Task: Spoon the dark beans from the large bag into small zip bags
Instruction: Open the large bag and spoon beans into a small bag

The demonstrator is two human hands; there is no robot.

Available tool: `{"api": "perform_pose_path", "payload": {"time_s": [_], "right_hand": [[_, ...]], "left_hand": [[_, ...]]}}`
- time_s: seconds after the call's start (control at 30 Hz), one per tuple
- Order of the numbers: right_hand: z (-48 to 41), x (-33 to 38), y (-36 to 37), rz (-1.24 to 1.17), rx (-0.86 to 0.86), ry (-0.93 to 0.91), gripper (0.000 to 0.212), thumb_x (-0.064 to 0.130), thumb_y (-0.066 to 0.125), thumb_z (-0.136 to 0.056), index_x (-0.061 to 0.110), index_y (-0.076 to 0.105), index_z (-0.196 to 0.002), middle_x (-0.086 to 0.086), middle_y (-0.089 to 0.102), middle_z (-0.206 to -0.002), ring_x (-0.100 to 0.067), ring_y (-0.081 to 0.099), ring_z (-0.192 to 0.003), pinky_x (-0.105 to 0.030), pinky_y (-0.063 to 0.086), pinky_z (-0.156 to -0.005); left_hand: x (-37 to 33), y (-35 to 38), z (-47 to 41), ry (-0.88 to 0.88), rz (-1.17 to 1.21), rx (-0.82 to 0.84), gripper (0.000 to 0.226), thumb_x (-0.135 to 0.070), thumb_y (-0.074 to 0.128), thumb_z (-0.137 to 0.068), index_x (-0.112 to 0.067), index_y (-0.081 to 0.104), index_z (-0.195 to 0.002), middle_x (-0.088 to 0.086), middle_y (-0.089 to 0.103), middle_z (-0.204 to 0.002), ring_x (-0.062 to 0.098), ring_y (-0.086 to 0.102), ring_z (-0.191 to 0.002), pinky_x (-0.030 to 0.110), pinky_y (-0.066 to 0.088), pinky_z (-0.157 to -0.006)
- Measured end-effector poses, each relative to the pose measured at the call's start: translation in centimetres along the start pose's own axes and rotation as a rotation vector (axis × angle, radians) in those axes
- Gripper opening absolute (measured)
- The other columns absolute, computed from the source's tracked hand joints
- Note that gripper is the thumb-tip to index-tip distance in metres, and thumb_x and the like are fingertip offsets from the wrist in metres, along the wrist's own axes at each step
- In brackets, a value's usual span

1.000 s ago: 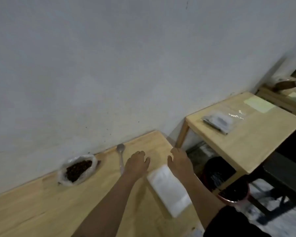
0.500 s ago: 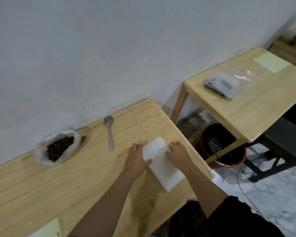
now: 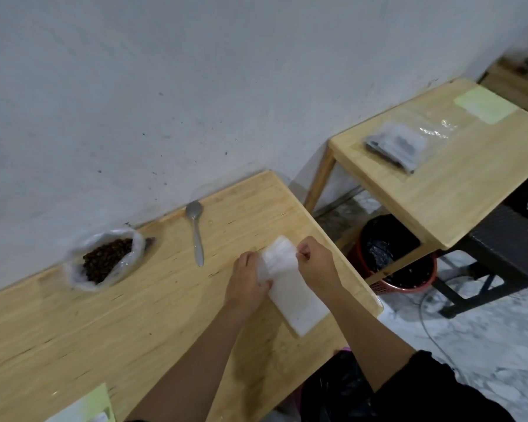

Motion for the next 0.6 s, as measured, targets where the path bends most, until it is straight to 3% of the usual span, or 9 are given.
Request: {"api": "perform_pose_path", "payload": {"time_s": [0.17,0.23,0.33,0.4,0.47,0.6], "right_hand": [[-0.1,1.9,-0.9,-0.071,0.075,-0.102,0.032,-0.01,0.045,-0.084,0.012,0.063,-0.097,-0.005,0.057,-0.079,-0.018,0.053,-0.075,-0.023,0.041,-0.067],[-0.1,3.3,-1.7,-0.135,0.089,-0.133,0.035,-0.013,0.046,-0.083,0.009,0.066,-0.101,0.001,0.056,-0.078,-0.009,0.053,-0.074,-0.019,0.042,-0.072],[-0.2,5.4,-3.0,-0.169,0.105,-0.16,0.03,-0.013,0.049,-0.084,0.004,0.067,-0.102,0.001,0.056,-0.073,0.004,0.053,-0.064,-0.007,0.039,-0.068],[-0.9,6.7,-3.6,-0.115,0.099,-0.21,0.028,-0.01,0.053,-0.083,0.006,0.07,-0.098,-0.009,0.062,-0.074,-0.003,0.054,-0.064,-0.014,0.042,-0.071],[-1.5,8.3,-3.8,-0.088,0.08,-0.235,0.024,-0.007,0.056,-0.083,0.007,0.071,-0.095,-0.014,0.065,-0.077,-0.016,0.056,-0.069,-0.02,0.044,-0.07],[-1.6,12.6,-4.2,-0.11,-0.058,-0.275,0.017,-0.006,0.057,-0.085,-0.003,0.068,-0.097,-0.013,0.063,-0.092,-0.016,0.055,-0.079,-0.004,0.041,-0.065]], "left_hand": [[-0.9,-1.5,-0.5,0.068,0.062,-0.016,0.054,-0.025,0.059,-0.088,-0.011,0.038,-0.136,0.005,0.041,-0.139,0.022,0.036,-0.128,0.032,0.035,-0.104],[-1.6,-2.8,-0.7,0.1,0.119,-0.013,0.053,-0.027,0.056,-0.091,-0.012,0.038,-0.138,0.003,0.043,-0.138,0.019,0.039,-0.127,0.029,0.034,-0.103],[-3.3,-5.5,-0.6,0.117,0.288,0.033,0.043,-0.023,0.053,-0.094,-0.014,0.043,-0.135,-0.001,0.059,-0.116,0.014,0.055,-0.106,0.021,0.042,-0.086],[-4.2,-7.5,-0.5,0.106,0.443,0.053,0.031,-0.013,0.049,-0.095,-0.012,0.051,-0.126,-0.003,0.067,-0.093,0.011,0.064,-0.085,0.02,0.047,-0.075],[-4.6,-9.4,-0.5,0.071,0.581,0.064,0.025,-0.006,0.046,-0.096,-0.006,0.054,-0.119,0.002,0.069,-0.086,0.009,0.067,-0.072,0.023,0.052,-0.071],[-4.9,-13.7,0.5,0.031,0.727,0.045,0.019,-0.004,0.044,-0.097,-0.008,0.051,-0.114,0.006,0.067,-0.087,0.004,0.068,-0.063,0.018,0.054,-0.063]]}}
Point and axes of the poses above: each hand's wrist, its own z-axis away from the middle knuckle, its own y-axis out of the palm, x = y × z, the point moved 3 cm from there along -z, towards the middle knuckle
